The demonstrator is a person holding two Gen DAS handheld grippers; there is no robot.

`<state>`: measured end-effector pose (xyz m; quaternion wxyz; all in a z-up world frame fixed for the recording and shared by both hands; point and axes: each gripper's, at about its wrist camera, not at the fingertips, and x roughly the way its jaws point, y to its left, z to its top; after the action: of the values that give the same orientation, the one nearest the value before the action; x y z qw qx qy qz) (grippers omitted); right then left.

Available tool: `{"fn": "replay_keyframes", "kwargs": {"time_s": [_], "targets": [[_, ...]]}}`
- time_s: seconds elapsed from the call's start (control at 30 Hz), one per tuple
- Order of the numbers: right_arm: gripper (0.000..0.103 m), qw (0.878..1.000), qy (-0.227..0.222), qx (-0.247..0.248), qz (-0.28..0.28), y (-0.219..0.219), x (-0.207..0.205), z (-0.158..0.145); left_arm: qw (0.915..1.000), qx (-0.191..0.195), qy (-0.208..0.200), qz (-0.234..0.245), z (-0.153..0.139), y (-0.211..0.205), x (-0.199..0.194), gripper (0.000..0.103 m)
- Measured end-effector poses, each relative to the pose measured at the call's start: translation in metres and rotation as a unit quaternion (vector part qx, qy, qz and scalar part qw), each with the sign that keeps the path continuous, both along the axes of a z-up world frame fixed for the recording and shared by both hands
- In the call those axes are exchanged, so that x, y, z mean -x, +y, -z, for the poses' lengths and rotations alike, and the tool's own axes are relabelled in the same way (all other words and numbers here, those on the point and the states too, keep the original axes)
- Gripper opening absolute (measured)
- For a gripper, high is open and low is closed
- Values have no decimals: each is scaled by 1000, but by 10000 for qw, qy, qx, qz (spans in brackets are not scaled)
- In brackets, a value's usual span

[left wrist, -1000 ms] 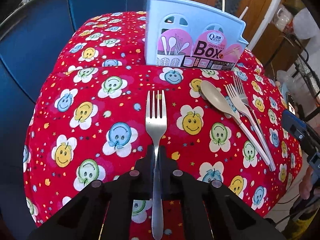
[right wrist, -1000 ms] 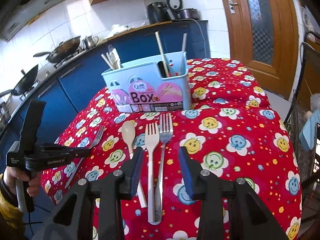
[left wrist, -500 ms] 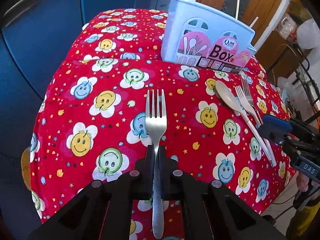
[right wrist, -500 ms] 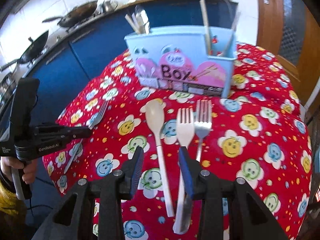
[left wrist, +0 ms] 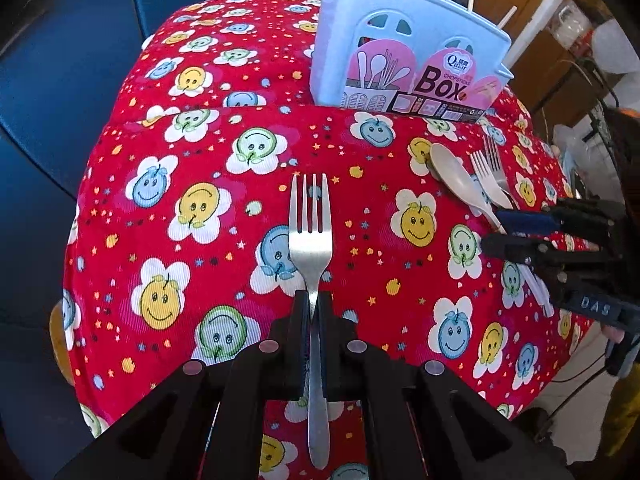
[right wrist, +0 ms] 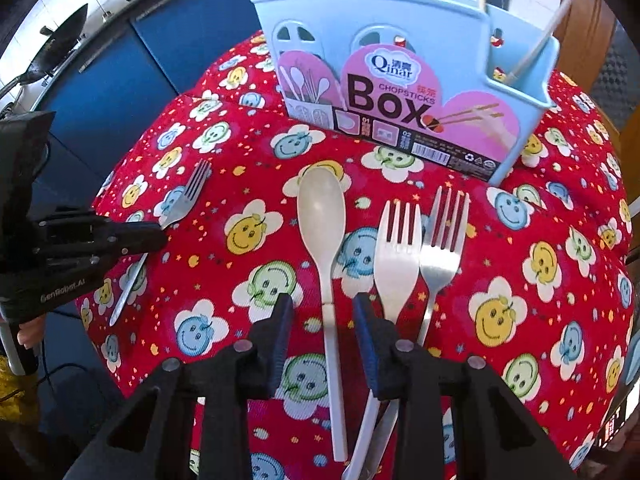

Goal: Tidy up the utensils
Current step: 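Hold the silver fork in the left tool while the right tool grasps the white spoon, then carry the silver fork and white spoon into the blue caddy and open both tools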

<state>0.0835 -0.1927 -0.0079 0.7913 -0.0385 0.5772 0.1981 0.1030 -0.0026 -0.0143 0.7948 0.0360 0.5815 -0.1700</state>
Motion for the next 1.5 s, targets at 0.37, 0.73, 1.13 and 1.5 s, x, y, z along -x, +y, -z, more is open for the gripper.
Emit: {"fn": "replay_keyframes", "kwargs": {"time_s": [0.37, 0.73, 1.13, 1.5], "targets": [[8, 9990, -209, -186, 338, -9, -3, 2, 9973, 367, -643, -25, 0, 5, 14, 4], [7, 9803, -1308, -1240, 807, -38, 39, -17, 9804, 1254, -1517, 87, -19, 6, 43, 4], [7, 9428, -2500, -1738, 1355, -64, 73, -48, 9548, 1780, -2380, 11, -54, -1, 56, 4], [7, 9168, -3240, -1817, 1464, -76, 66, -72, 9354, 2035, -2891, -83, -89, -17, 28, 4]]}}
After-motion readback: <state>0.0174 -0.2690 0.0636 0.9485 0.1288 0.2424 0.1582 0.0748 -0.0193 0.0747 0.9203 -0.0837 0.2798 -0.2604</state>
